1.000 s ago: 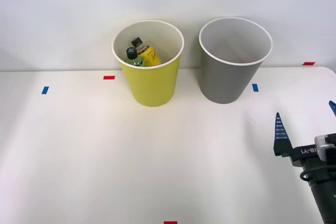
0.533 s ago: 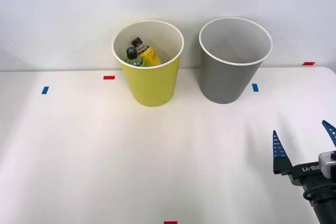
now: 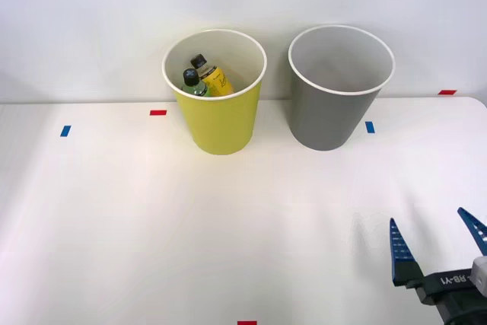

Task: Put cans in the gray bin, plastic bottles in the light green bin

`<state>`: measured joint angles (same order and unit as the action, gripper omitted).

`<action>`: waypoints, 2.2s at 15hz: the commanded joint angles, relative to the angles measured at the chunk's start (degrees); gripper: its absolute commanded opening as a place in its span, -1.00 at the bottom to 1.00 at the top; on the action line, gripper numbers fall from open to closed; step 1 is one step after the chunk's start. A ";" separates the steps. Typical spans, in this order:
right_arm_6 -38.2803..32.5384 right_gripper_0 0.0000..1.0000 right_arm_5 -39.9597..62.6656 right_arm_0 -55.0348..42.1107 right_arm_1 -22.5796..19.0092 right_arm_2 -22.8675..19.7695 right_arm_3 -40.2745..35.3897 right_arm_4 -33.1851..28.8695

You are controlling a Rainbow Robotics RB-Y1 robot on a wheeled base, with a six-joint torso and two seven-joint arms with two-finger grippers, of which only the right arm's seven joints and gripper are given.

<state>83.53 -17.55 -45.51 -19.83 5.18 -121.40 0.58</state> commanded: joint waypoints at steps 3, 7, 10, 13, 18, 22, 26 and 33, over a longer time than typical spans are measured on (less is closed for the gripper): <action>-1.88 1.00 -3.01 -3.36 -0.03 1.76 -0.07 -2.34; -7.16 1.00 -7.50 -2.22 3.31 0.44 6.44 -10.51; -13.66 1.00 -10.40 -2.04 6.56 0.00 8.37 -14.55; -14.36 1.00 -18.13 -0.63 8.58 -0.35 13.55 -14.55; -11.99 1.00 -29.64 -0.55 7.44 -1.67 19.71 -19.39; -10.76 1.00 -32.54 -1.16 7.17 -4.92 19.71 -25.45; -10.58 1.00 -33.69 -2.66 6.47 -6.68 19.71 -25.89; -10.76 1.00 -35.00 -5.73 7.00 -6.59 19.71 -25.01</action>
<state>72.84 -52.54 -50.98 -12.89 -1.41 -101.70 -24.65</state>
